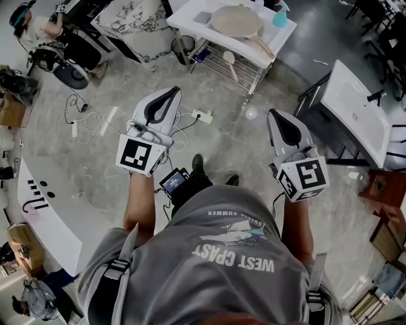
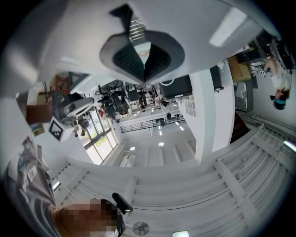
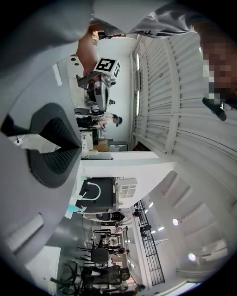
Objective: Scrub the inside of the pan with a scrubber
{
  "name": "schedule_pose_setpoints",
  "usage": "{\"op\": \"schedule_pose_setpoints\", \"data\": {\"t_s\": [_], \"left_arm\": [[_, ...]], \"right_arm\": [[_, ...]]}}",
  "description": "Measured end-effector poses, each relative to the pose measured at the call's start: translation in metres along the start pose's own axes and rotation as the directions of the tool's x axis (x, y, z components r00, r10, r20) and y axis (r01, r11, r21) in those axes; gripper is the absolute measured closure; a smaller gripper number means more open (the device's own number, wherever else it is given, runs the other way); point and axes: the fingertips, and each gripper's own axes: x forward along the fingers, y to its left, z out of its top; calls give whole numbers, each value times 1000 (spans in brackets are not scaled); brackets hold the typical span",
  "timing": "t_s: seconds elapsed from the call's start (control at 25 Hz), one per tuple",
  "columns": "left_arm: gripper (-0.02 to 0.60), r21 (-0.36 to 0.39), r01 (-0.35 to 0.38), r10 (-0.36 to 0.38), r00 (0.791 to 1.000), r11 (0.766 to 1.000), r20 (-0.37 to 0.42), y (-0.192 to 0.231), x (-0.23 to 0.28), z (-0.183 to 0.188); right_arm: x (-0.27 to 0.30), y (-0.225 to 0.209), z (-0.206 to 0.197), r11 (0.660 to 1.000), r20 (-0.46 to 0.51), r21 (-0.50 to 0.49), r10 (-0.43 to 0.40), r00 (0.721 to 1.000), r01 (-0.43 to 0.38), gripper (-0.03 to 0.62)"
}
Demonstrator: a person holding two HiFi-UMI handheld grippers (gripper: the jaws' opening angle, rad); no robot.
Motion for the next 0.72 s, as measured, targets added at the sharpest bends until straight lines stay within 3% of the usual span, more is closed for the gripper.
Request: {"op": "schedule_pose_setpoints", "data": {"t_s": [0.28,0.52,0.72], "left_arm": [[580,-28,48,-49,999,998,-19,47,12,-19],[580,-22,94,-92,994,995,54,104,30,-22],[580,-38,139,-138,990,990,30,138,40,-44]], "right_arm": [[38,4,15,997,9,26,-70,998,70,594],[82,8,39,986,36,11,-164,986,164,592],[118,15,52,974,59,-5,-227,972,227,592]]}}
